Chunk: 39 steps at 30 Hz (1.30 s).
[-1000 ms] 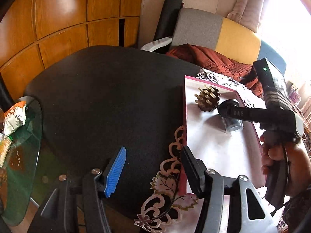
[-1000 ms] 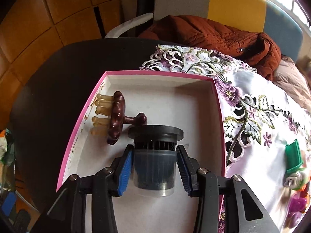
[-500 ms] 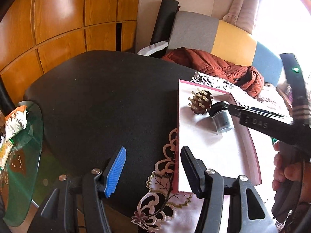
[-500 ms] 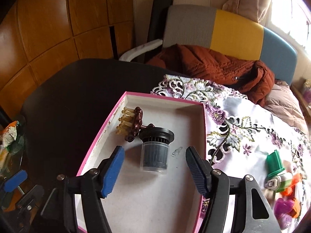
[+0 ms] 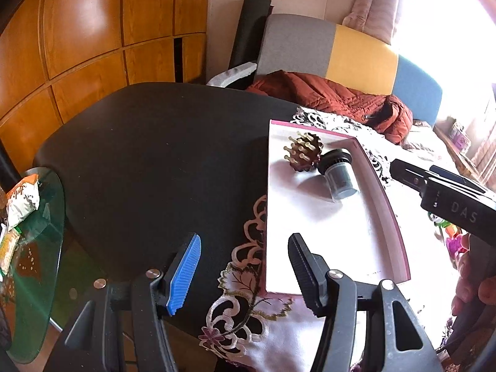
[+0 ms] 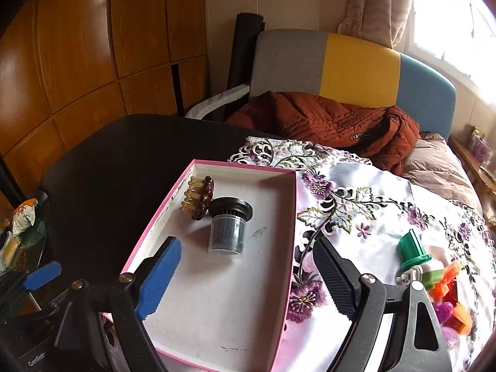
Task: Organize rigid objects
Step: 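Open the right gripper to release the cup and withdraw, then grasp the green-white plug device with the left gripper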
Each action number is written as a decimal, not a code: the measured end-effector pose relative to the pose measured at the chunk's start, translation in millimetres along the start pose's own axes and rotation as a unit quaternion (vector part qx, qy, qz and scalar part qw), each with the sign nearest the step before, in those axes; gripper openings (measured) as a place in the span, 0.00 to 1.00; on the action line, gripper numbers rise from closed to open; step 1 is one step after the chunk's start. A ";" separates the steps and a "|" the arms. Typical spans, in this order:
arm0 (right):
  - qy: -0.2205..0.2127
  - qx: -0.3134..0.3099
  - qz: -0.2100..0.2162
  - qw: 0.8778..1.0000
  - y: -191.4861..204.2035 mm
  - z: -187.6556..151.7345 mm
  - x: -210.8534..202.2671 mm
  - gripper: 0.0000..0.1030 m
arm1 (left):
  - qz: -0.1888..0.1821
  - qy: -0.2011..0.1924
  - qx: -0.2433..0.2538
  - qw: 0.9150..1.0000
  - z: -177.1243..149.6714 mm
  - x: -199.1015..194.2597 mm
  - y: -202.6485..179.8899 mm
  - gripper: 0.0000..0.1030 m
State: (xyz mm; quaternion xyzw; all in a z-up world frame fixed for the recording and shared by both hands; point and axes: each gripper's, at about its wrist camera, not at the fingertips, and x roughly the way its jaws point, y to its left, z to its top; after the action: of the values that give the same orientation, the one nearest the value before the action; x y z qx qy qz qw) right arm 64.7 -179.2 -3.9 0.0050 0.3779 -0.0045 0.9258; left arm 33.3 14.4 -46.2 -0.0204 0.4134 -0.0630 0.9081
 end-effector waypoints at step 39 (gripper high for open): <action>-0.059 0.218 -0.301 0.926 -309.1 -70.8 -87.7 1.00 | -0.072 0.027 0.055 0.996 0.2 13.4 -52.3 0.59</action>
State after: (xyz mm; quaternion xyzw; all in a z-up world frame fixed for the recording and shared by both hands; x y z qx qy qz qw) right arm -51.2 -487.0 5.1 0.0927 0.2956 -0.3655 0.8777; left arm 37.0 -39.2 -51.4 0.0014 0.4312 -0.1513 0.8895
